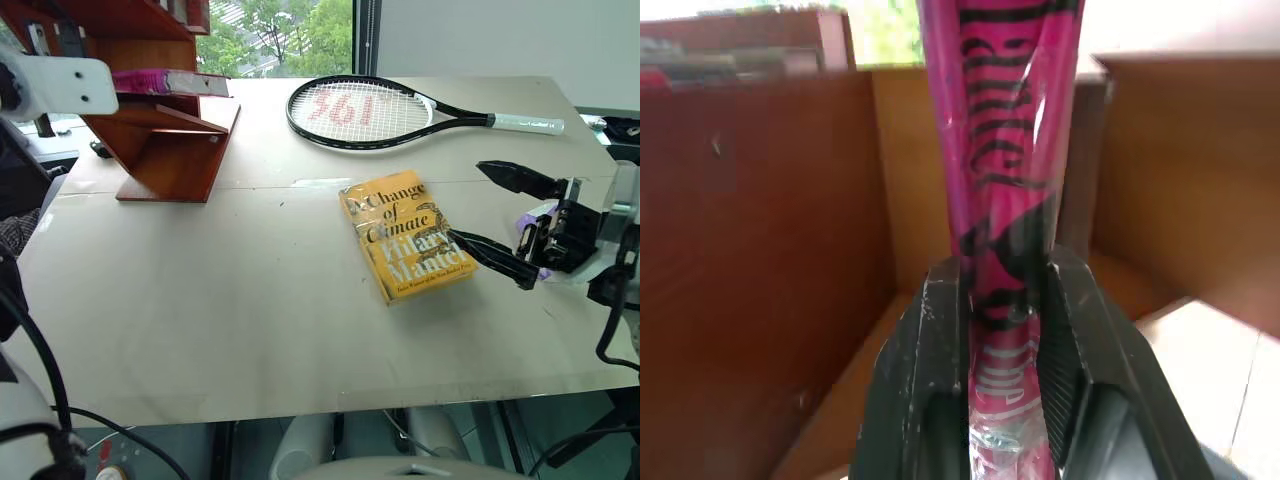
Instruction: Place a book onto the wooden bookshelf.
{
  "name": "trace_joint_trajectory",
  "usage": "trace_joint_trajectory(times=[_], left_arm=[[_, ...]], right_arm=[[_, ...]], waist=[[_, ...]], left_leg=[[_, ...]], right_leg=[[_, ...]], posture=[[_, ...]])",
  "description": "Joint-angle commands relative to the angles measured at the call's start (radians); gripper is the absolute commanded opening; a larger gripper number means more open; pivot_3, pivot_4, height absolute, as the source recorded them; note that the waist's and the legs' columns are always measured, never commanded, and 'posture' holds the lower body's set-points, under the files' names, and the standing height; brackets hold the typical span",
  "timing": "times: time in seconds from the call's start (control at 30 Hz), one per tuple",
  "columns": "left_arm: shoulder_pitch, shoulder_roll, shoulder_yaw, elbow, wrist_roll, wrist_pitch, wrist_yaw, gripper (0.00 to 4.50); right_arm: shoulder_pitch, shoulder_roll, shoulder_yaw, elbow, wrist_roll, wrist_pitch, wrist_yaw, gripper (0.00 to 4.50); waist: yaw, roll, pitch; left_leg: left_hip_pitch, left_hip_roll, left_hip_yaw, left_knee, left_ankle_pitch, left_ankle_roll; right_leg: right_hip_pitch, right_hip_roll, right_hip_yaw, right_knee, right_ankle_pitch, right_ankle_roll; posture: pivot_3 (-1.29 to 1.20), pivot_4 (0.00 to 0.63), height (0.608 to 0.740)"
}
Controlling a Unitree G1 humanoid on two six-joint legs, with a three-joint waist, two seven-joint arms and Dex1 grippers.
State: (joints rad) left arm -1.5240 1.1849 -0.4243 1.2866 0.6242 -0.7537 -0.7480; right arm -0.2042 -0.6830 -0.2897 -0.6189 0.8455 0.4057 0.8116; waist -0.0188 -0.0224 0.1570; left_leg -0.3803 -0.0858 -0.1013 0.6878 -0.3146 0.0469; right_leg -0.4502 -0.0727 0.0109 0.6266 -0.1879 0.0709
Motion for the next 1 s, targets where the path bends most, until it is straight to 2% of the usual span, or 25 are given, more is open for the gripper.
trace_joint_trajectory(times=[0.03,0.1,0.13,0.23,0.33,0.5,0.6,0.7,0.8,0.87,0.93,1.0], left_arm=[[-0.050,0.028,-0.007,0.037,0.049,0.042,0.057,0.46],[-0.051,0.024,0.009,0.048,0.035,0.053,0.050,0.46],[-0.049,0.023,0.018,0.052,0.027,0.059,0.039,1.35],[-0.044,0.026,0.050,0.055,-0.004,0.063,0.029,2.59],[-0.025,0.034,0.138,0.048,-0.109,0.024,-0.079,4.08],[0.045,0.050,0.361,0.020,-0.387,0.035,-0.390,4.08],[0.136,0.079,0.534,-0.044,-0.614,0.174,-0.634,4.08],[0.300,0.103,0.666,-0.168,-0.789,0.380,-0.784,3.38],[0.604,0.097,0.823,-0.439,-0.950,0.621,-0.804,1.99],[0.860,0.034,0.967,-0.737,-1.069,0.853,-0.738,1.04],[1.041,-0.033,1.071,-0.978,-1.153,1.015,-0.651,0.06],[1.200,-0.159,1.122,-1.249,-1.248,1.158,-0.501,0.02]], right_arm=[[0.013,-0.016,-0.042,-0.054,0.030,0.003,-0.032,4.50],[0.019,-0.020,-0.045,-0.059,0.035,0.004,-0.040,4.50],[0.024,-0.023,-0.046,-0.060,0.038,0.004,-0.042,4.50],[0.035,-0.032,-0.049,-0.059,0.043,-0.001,-0.041,4.50],[0.024,-0.036,-0.033,-0.040,0.038,-0.006,-0.026,4.50],[-0.013,-0.038,-0.008,0.010,0.026,-0.015,0.018,4.50],[-0.054,-0.040,0.015,0.070,0.009,-0.022,0.064,4.50],[-0.091,-0.038,0.034,0.121,-0.005,-0.028,0.098,4.50],[-0.117,-0.037,0.044,0.157,-0.017,-0.033,0.125,4.50],[-0.114,-0.047,0.046,0.169,-0.034,-0.035,0.139,4.50],[-0.104,-0.058,0.044,0.173,-0.047,-0.035,0.149,4.50],[-0.053,-0.084,0.018,0.164,-0.061,-0.028,0.157,4.50]], waist=[[-0.006,0.000,0.000],[-0.014,0.000,0.000],[-0.017,0.000,0.000],[-0.021,0.000,0.000],[-0.020,-0.002,0.001],[-0.021,-0.001,0.001],[-0.026,-0.001,0.001],[-0.031,-0.001,0.001],[-0.036,0.001,0.000],[-0.035,0.002,0.000],[-0.023,0.002,0.000],[-0.012,0.002,0.000]], left_leg=[[0.001,0.000,0.001,0.000,0.000,0.000],[0.001,0.001,0.001,0.000,0.000,0.000],[0.001,0.001,0.000,0.000,0.000,0.000],[0.001,0.001,0.001,0.000,0.000,0.000],[0.000,0.001,0.000,0.000,0.000,0.000],[0.000,0.000,0.000,0.000,0.000,0.000],[0.001,0.001,0.000,0.001,0.000,0.000],[0.001,0.001,0.001,0.001,0.000,0.000],[0.001,0.001,0.001,0.001,0.000,0.000],[0.001,0.002,0.000,0.002,0.000,0.000],[0.001,0.002,-0.001,0.003,0.000,0.000],[0.001,0.003,-0.001,0.002,0.000,0.000]], right_leg=[[0.000,0.000,0.001,0.000,0.000,0.000],[0.000,0.000,0.001,0.001,0.000,0.000],[0.000,0.000,0.001,0.001,0.000,0.000],[0.000,0.000,0.001,0.001,0.000,0.000],[0.000,0.000,0.000,0.001,0.000,0.000],[0.000,-0.001,0.000,0.001,0.000,0.000],[0.000,0.000,0.000,0.001,0.000,0.000],[0.000,0.000,0.001,0.002,0.000,0.000],[0.000,0.000,0.001,0.003,0.000,0.000],[0.000,0.000,0.001,0.003,0.000,0.000],[0.000,-0.001,0.001,0.003,0.000,0.000],[0.000,-0.001,0.001,0.002,0.000,0.000]], posture=[[0.00,0.150,0.740],[0.00,0.150,0.740],[0.00,0.150,0.740],[0.00,0.150,0.740],[0.00,0.150,0.740],[0.00,0.150,0.740],[0.00,0.150,0.740],[0.00,0.150,0.740],[0.00,0.150,0.740],[0.00,0.150,0.740],[0.00,0.150,0.740],[0.00,0.150,0.740]])
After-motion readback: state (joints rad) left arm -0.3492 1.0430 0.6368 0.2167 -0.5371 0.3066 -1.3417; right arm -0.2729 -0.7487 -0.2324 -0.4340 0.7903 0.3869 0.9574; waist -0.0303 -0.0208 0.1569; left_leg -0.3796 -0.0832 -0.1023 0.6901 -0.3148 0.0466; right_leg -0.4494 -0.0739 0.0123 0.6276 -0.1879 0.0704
